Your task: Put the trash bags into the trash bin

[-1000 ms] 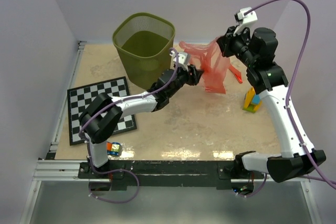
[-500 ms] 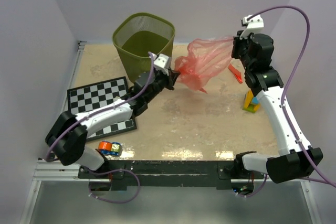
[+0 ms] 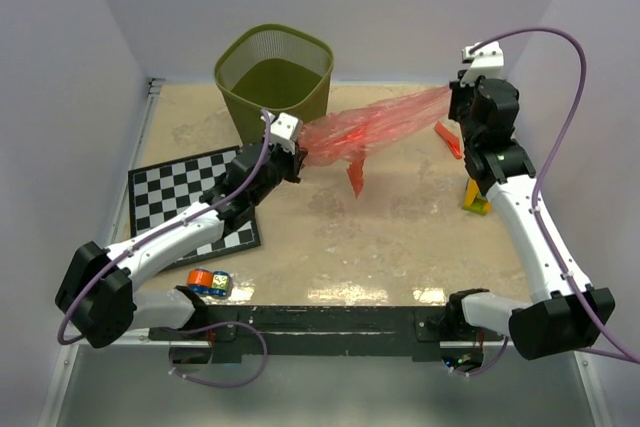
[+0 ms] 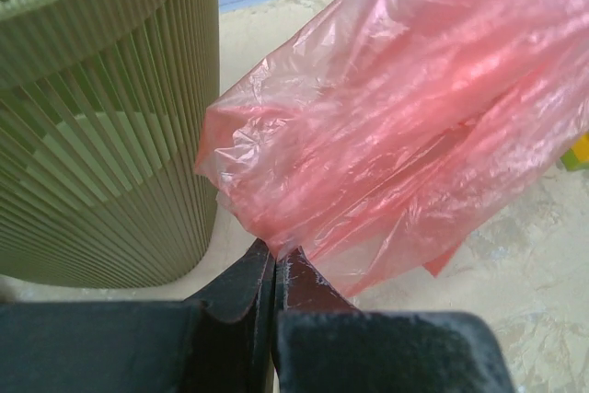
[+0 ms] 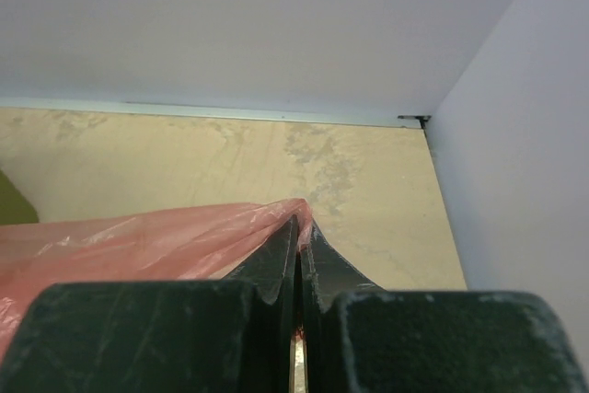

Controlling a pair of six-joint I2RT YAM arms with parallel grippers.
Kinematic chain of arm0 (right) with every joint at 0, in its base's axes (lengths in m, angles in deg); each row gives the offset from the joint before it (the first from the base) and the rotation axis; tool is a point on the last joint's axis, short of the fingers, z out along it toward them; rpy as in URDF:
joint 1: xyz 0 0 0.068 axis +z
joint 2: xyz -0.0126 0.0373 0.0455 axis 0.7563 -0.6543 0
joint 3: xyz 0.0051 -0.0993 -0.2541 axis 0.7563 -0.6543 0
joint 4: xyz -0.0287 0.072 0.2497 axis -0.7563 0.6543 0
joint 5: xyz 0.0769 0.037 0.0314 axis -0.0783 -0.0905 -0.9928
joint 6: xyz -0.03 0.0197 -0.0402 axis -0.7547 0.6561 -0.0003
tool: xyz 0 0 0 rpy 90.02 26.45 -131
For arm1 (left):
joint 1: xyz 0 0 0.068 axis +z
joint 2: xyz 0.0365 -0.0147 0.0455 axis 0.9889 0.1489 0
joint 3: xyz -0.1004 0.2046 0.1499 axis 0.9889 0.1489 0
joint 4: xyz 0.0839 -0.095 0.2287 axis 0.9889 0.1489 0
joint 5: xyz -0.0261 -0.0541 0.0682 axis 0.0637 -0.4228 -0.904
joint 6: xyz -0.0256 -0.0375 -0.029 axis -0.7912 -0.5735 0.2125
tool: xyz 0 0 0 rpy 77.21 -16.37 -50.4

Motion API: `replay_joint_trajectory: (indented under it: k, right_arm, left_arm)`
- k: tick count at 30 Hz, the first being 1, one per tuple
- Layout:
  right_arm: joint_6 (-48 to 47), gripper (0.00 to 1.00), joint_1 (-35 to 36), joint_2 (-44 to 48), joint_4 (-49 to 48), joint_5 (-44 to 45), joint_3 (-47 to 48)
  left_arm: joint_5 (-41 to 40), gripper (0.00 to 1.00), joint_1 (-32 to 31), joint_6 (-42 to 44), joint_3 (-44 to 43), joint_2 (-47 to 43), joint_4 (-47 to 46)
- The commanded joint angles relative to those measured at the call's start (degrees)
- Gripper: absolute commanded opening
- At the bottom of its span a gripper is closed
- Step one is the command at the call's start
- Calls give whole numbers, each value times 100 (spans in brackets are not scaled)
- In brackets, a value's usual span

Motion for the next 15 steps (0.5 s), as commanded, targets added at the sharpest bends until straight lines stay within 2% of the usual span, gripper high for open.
replay_joint_trajectory:
  k: [1,8,11,15]
  right_arm:
    - [-119,0,-7,329,-241,-714,-97]
    - [-241,0,-15,514,-301,-347,-220]
    - [-233,0,-15,487,-416,49,-203]
    - [-242,0,-15,523,-417,-274,-159]
  left_arm:
    - [330,0,24,346,-28,-259,-86]
    - [577,0,33,1337,-29,-531,55]
    - [507,0,51,1393,-2,-646,440]
    - [611,0,60,1358,-55,-707,767]
